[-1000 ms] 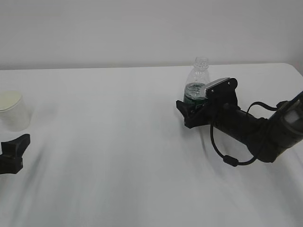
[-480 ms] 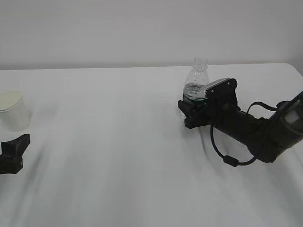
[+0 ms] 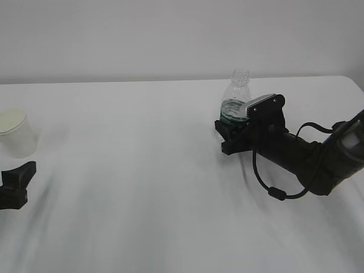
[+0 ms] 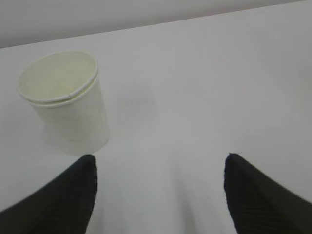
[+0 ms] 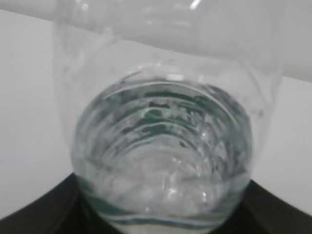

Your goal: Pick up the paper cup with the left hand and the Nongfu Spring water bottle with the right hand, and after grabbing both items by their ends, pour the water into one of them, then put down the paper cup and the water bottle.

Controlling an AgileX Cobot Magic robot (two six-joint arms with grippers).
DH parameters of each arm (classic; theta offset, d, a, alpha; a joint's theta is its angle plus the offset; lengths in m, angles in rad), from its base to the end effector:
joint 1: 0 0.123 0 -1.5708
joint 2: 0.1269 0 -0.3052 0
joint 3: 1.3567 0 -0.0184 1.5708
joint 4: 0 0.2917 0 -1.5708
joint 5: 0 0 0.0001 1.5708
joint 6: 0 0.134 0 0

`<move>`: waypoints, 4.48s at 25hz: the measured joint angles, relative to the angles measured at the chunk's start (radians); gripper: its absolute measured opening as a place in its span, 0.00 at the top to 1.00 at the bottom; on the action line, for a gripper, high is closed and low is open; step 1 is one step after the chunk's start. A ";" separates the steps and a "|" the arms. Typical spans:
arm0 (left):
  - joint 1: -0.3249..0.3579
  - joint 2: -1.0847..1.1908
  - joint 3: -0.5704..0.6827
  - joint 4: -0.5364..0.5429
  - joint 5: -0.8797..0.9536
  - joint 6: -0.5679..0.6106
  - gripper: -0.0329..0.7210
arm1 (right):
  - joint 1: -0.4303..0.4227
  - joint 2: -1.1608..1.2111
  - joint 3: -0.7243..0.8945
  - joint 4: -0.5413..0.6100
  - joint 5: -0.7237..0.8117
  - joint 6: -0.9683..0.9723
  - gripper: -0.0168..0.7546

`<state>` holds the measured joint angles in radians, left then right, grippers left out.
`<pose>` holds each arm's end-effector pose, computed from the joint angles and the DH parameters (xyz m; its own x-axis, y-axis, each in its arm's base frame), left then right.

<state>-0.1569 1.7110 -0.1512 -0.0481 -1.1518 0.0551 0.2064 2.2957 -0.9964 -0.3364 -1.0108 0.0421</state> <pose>0.2522 -0.0340 0.0865 -0.3076 0.0846 -0.9478 0.1259 0.9909 0.0475 0.4569 0.1339 0.0282 -0.1532 -0.1705 -0.9734 -0.4900 0.8685 -0.0750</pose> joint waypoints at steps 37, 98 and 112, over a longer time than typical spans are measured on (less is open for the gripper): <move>0.000 0.000 0.000 0.000 0.000 0.007 0.18 | 0.000 -0.112 0.081 -0.062 0.057 0.001 0.39; 0.000 0.000 0.000 -0.040 0.000 0.009 0.18 | 0.000 -0.425 0.561 0.031 -0.101 -0.051 0.39; 0.064 0.002 0.000 -0.146 0.000 0.009 0.18 | 0.000 -0.425 0.561 0.033 -0.101 -0.051 0.39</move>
<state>-0.0932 1.7131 -0.1512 -0.1943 -1.1518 0.0641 0.2066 1.8705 -0.4354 -0.3033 -1.1116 -0.0086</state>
